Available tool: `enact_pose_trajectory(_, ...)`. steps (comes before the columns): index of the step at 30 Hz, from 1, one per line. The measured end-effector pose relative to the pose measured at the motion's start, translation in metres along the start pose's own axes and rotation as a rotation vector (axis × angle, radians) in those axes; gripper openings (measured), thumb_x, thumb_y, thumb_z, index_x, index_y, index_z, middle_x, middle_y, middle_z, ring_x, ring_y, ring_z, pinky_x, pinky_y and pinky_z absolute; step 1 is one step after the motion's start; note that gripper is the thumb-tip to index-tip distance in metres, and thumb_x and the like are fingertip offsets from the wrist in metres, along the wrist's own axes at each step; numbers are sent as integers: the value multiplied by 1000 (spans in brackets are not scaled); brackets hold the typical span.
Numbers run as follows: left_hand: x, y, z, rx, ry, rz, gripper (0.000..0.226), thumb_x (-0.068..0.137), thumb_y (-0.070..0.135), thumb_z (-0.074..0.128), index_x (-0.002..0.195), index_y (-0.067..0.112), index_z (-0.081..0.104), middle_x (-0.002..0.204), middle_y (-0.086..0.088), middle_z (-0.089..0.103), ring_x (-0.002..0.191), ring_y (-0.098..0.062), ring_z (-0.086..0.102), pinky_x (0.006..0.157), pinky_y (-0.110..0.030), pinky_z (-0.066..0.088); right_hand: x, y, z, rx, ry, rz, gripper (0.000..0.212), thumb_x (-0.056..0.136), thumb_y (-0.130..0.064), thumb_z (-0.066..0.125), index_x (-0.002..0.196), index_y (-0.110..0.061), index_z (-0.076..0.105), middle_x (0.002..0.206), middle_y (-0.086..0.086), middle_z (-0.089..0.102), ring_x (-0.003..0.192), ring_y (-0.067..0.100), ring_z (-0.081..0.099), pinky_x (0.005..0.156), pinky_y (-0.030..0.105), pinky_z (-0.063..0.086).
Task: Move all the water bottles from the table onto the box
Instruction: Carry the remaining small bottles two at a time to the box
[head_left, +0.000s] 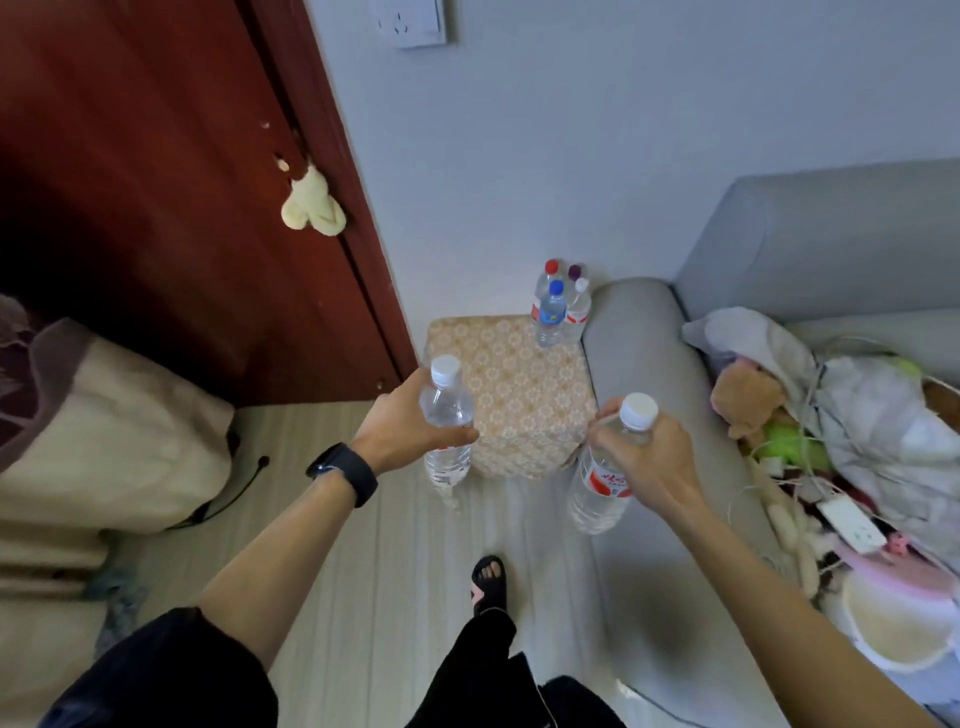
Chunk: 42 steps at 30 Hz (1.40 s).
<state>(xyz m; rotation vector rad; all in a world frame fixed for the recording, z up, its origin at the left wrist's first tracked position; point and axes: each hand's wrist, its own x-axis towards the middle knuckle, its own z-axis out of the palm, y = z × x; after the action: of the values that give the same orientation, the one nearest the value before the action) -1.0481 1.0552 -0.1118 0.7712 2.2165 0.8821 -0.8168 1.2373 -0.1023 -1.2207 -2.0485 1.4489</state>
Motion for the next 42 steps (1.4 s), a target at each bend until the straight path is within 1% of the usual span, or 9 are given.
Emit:
enact_pose_trajectory(8,151,30,15,-70,-79,-83,76,65,47,89,127,35,48,114,12,64,101,-11,63,82,-27,52,142,1,8,-2,-10,95,32,58,-38,70,85,-20,69,82,-7,72,77,4,65,63,15,45)
enact_pose_trajectory(15,255,26,70,-155,-113,-200,72,68,39,90,126,32,48,115,8,65,102,-17,63,79,-27,51,259,44,19,-2,-126,146,29,64,-28,72,90,-17,64,88,-2,68,72,-4,59,61,8,43)
enact_pose_trajectory(19,294,9,112,-187,-94,-256,69,74,29,88,128,28,46,114,4,64,100,-20,61,72,-26,48,310,80,35,-10,-177,206,28,76,-18,81,99,-22,65,104,-7,62,86,-5,58,65,3,40)
enact_pose_trajectory(21,312,0,131,-192,-71,-298,69,74,26,87,129,31,46,110,5,64,98,-19,61,72,-27,49,331,98,43,-4,-185,260,29,81,-17,80,103,-28,64,110,-19,57,96,0,58,71,5,40)
enact_pose_trajectory(24,341,-16,157,-195,-78,-344,65,75,24,87,123,36,45,106,10,64,96,-17,62,68,-23,47,360,124,58,-20,-237,338,36,85,-27,76,114,-40,59,117,-16,56,101,2,60,77,17,44)
enact_pose_trajectory(29,379,-43,194,-148,-151,-393,72,74,25,87,131,37,44,109,6,65,98,-21,64,74,-30,51,391,163,84,-54,-256,396,45,86,-25,77,125,-34,56,123,-9,58,96,-5,58,64,3,45)
enact_pose_trajectory(32,390,-57,208,-127,-159,-392,73,74,25,87,132,36,45,109,7,66,93,-20,64,69,-25,49,399,181,95,-67,-252,413,49,87,-25,77,131,-29,55,124,-6,59,96,-5,59,62,5,47)
enact_pose_trajectory(36,396,-70,212,-63,-191,-393,75,73,26,86,135,35,45,111,5,69,96,-22,65,78,-35,55,401,196,102,-141,-294,414,50,87,-32,75,132,-31,52,126,-8,60,103,5,62,79,13,48)
enact_pose_trajectory(42,404,-76,198,29,-302,-345,87,75,24,85,145,35,35,119,0,67,104,-26,65,81,-34,52,392,198,109,-193,-293,383,58,88,-31,75,139,-28,47,139,-9,54,123,11,54,106,34,45)
